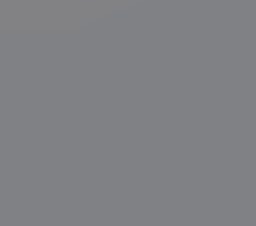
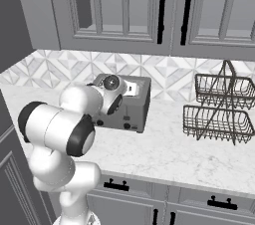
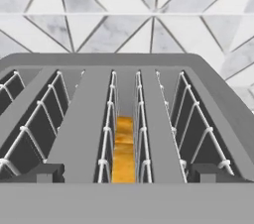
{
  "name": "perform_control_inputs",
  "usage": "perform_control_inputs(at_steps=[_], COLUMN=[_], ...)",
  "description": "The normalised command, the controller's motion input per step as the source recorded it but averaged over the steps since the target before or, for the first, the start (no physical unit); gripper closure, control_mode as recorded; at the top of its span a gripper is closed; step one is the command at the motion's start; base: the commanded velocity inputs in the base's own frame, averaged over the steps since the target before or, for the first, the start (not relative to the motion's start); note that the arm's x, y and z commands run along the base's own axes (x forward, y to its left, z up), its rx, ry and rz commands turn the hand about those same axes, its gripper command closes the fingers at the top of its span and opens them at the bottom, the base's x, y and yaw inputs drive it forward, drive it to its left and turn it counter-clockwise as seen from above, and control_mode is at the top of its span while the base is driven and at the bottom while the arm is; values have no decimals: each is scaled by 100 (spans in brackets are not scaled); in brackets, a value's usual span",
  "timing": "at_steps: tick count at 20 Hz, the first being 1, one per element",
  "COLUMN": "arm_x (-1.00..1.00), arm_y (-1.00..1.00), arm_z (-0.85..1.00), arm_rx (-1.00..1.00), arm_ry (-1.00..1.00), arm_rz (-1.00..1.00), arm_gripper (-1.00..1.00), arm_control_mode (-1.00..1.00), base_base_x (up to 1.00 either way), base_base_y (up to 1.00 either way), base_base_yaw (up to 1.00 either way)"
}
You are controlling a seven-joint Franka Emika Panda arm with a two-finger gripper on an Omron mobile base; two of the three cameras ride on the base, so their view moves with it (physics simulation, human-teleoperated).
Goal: Start the toaster. Once the lever pops up, take the bread to the plate on the dining counter.
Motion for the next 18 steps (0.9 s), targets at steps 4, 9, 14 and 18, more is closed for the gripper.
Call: perform_control_inputs(at_steps=[4,9,14,18], arm_x=[0,-1,0,-8], arm_y=[7,-9,-13,0], arm_z=[0,0,0,-3], arm_rx=[0,0,0,0], arm_ry=[2,3,0,1], arm_rz=[0,0,0,0], arm_gripper=[-100,-100,-100,-100], arm_control_mode=[-100,-100,-100,-100], base_base_x=[0,0,0,0], base_base_y=[0,0,0,0], base_base_yaw=[0,0,0,0])
